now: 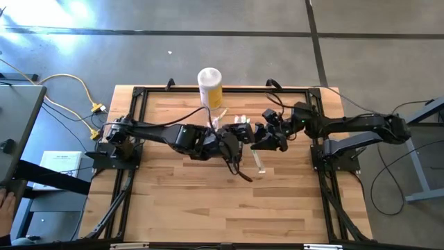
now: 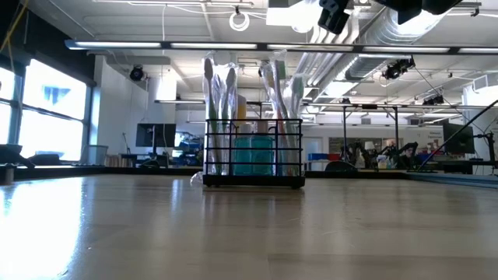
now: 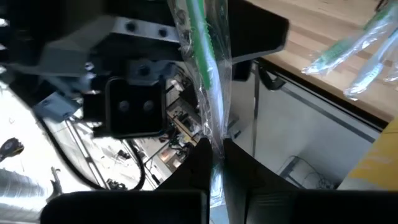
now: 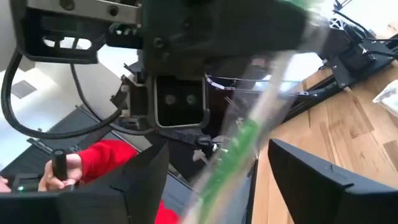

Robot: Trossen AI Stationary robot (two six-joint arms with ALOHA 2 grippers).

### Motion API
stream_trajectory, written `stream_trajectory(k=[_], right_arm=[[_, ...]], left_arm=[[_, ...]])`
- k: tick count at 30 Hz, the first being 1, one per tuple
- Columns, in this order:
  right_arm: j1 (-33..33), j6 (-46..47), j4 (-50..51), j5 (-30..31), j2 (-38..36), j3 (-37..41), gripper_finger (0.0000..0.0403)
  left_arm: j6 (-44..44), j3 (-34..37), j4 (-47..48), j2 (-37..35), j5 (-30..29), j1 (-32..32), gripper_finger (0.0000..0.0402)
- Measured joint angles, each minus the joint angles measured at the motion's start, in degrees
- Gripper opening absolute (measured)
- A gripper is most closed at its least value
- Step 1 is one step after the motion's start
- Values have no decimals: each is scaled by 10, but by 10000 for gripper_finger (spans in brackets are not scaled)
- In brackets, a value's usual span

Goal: Pick & Place toothbrushing station
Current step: Put the left green toothbrush into the right section wire organizer

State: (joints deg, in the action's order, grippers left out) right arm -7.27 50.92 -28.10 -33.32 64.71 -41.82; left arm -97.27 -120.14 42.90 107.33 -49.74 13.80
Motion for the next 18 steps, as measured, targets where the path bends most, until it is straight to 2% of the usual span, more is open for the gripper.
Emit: stream_trajectory(k=[8, 18], right_arm=[[0, -45, 0, -5, -3, 0, 211], [0, -76, 3, -3, -3, 0, 66]], left_arm=[[0, -1, 1, -2, 9, 1, 8], [0, -1, -1, -2, 6, 1, 8]])
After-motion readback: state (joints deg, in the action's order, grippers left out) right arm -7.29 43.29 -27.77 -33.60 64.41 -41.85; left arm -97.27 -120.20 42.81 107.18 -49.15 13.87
